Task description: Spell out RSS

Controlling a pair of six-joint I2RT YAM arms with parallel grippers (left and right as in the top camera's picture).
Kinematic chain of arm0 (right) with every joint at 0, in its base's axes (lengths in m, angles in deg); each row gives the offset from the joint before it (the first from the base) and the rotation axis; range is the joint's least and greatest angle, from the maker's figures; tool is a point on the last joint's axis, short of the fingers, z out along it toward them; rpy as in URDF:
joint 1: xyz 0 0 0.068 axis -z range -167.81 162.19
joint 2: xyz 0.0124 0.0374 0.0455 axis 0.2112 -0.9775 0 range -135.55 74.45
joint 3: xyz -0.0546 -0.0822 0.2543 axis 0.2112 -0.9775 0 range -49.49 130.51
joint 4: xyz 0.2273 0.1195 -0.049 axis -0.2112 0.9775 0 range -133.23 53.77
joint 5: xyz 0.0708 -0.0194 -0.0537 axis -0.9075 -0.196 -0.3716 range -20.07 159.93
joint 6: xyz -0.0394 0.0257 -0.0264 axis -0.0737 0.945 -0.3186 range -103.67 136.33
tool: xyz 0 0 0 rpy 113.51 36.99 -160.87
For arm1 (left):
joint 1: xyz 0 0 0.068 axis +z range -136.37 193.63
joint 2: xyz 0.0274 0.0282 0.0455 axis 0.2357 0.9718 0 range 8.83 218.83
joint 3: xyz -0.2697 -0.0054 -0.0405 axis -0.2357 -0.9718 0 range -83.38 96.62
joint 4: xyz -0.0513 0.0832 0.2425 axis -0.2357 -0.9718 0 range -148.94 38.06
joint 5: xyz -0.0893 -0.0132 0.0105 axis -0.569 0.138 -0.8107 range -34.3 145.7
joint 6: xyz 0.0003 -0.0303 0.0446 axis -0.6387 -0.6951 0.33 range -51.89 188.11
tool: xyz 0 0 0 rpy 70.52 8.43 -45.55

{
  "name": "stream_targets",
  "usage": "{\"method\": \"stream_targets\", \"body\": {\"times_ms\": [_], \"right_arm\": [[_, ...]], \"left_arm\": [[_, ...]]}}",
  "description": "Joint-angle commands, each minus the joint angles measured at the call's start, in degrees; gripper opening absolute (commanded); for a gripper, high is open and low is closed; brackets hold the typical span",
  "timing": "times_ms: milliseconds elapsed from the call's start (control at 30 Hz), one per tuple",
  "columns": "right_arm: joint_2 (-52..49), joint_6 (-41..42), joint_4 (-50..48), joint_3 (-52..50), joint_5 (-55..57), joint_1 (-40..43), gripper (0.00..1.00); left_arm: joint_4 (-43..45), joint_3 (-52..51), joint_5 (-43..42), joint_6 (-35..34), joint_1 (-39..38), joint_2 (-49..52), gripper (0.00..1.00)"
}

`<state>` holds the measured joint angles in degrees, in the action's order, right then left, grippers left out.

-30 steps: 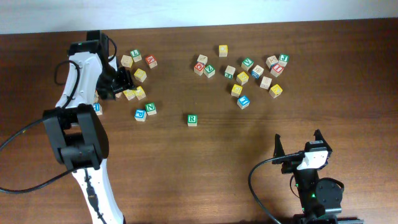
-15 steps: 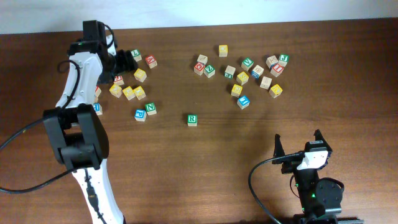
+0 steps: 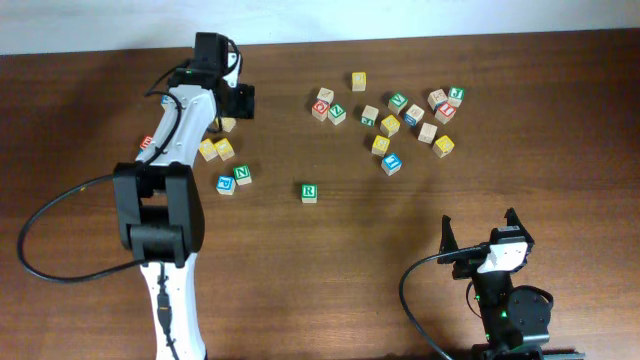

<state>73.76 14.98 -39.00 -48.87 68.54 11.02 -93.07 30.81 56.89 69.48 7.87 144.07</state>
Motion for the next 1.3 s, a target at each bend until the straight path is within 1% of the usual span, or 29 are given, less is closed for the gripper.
{"method": "stream_targets", "body": {"times_ms": [0,33,100,133,233,400,533,667,700,733,867,1000,1167,1267], "right_arm": [[0.0,0.1,0.3,-0.3,0.1,-0.3,0.98],[0.0,0.1,0.3,-0.3,0.1,-0.3,0.98],[0.0,0.1,0.3,-0.3,0.1,-0.3,0.98],[0.0,0.1,0.3,-0.3,0.1,-0.3,0.98],[0.0,0.1,0.3,-0.3,0.1,-0.3,0.98],[0.0,0.1,0.3,-0.3,0.1,-0.3,0.98],[0.0,0.1,0.3,-0.3,0.1,-0.3,0.98],[0.0,0.1,0.3,-0.3,0.1,-0.3,0.98],[0.0,0.1,0.3,-0.3,0.1,-0.3,0.99],[0.0,0.1,0.3,-0.3,0.1,-0.3,0.99],[0.0,0.1,0.3,-0.3,0.1,-0.3,0.98],[0.0,0.1,0.3,-0.3,0.1,-0.3,0.98],[0.0,0.1,0.3,-0.3,0.1,-0.3,0.98],[0.0,0.1,0.3,-0.3,0.1,-0.3,0.98]], "left_arm": [[-2.4,0.4,2.3,7.7,1.9,0.6,0.90],[-3.1,0.4,2.3,8.7,2.4,0.7,0.95],[-3.9,0.4,2.3,9.1,3.2,0.7,0.97],[-4.2,0.4,2.1,9.1,3.8,0.7,0.96],[-5.7,0.4,-2.4,13.4,4.3,0.8,0.96],[-5.9,0.4,-7.0,16.4,4.3,0.8,0.90],[-5.2,0.4,-7.3,16.5,4.3,0.9,0.89],[-4.5,0.4,-7.5,16.5,4.3,2.0,0.84],[-4.4,0.4,-7.5,16.5,4.3,2.7,0.84],[-4.4,0.4,-7.5,16.5,4.3,3.3,0.80],[-4.6,0.4,-7.9,16.5,4.2,4.0,0.80],[-4.0,0.4,-7.8,16.5,4.1,4.0,0.76],[-2.4,0.4,-7.8,16.5,4.1,4.0,0.77],[-2.4,0.4,-7.6,16.5,4.1,4.0,0.73]]}}
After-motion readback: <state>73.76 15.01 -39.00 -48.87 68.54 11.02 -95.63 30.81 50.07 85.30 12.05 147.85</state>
